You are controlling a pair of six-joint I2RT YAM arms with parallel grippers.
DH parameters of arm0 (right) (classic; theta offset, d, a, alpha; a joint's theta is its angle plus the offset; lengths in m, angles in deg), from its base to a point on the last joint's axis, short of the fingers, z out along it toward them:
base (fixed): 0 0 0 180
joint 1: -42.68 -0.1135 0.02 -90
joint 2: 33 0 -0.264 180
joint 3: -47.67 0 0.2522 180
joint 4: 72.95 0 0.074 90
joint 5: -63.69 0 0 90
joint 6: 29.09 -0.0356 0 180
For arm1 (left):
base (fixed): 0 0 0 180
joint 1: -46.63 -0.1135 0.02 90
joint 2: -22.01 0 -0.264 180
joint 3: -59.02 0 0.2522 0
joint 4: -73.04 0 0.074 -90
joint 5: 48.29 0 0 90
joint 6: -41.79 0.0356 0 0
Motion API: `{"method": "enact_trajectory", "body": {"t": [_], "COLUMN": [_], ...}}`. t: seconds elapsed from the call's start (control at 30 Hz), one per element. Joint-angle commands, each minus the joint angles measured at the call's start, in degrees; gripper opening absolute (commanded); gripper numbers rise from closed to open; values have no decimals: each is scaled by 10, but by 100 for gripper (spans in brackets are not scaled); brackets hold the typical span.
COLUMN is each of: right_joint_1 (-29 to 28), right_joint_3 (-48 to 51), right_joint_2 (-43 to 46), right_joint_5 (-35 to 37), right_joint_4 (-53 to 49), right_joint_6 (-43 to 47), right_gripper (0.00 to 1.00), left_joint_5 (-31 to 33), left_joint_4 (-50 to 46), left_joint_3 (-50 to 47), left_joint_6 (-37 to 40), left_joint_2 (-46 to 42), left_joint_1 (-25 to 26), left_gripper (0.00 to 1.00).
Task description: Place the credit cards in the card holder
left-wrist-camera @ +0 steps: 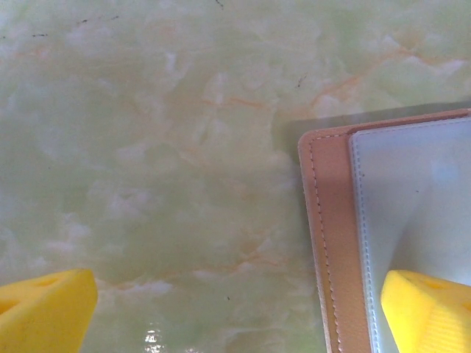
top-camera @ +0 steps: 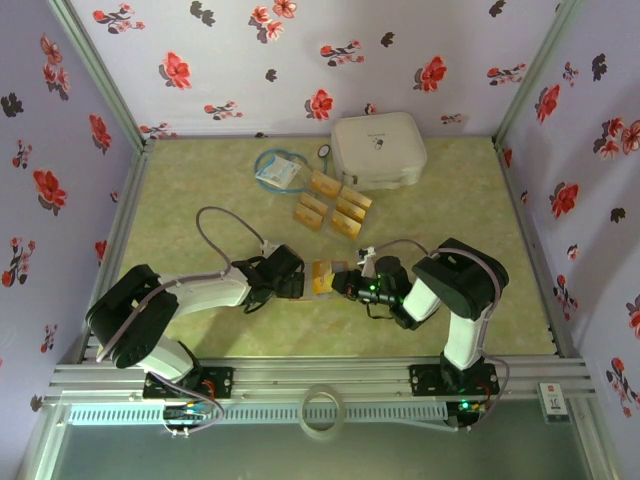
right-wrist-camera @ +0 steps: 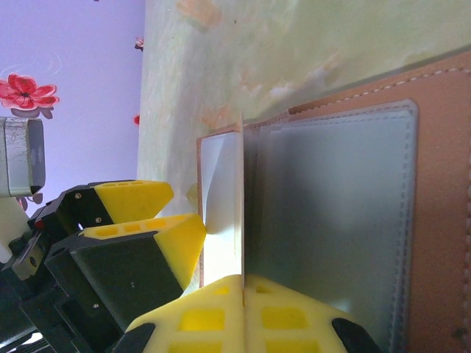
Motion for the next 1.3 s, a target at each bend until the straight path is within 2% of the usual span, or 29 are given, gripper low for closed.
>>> {"method": "enact_trajectory", "body": {"t": [0.0,1.27], "right_joint_1": [-5,-6], "right_joint_3": [7,20], "right_joint_2": [-8,-25], "right_joint_5": [16,17], "right_joint_4": [-17,-19], "right_joint_6": [10,0], "right_gripper": [0,0], "left_joint_5": [13,13], "left_joint_4": [-14,-10], "left_joint_3": [-1,-3], "left_joint_6": [-8,-6], "left_joint_2": [0,4], "left_joint_1": [5,5], "left_gripper": [100,100]}}
